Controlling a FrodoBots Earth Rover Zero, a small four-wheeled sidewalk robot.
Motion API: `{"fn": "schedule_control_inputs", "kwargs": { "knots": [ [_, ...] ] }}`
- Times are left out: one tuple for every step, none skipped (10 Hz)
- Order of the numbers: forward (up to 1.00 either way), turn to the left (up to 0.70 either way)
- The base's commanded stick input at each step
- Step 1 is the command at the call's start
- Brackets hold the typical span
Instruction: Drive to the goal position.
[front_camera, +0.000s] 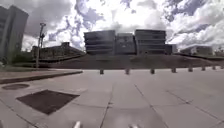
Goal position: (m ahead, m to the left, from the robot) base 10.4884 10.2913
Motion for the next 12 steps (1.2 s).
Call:
{"fn": "schedule_control_inputs", "kwargs": {
  "knots": [
    [0.70,0.00],
    [0.70,0.00],
    [0.70,0.00],
    [0.70,0.00],
    [0.70,0.00],
    [0.70,0.00],
    [0.70,0.00],
    [0.70,0.00],
    [0.70,0.00],
    [0.70,0.00],
    [0.70,0.00],
    [0.70,0.00]
  ]
}}
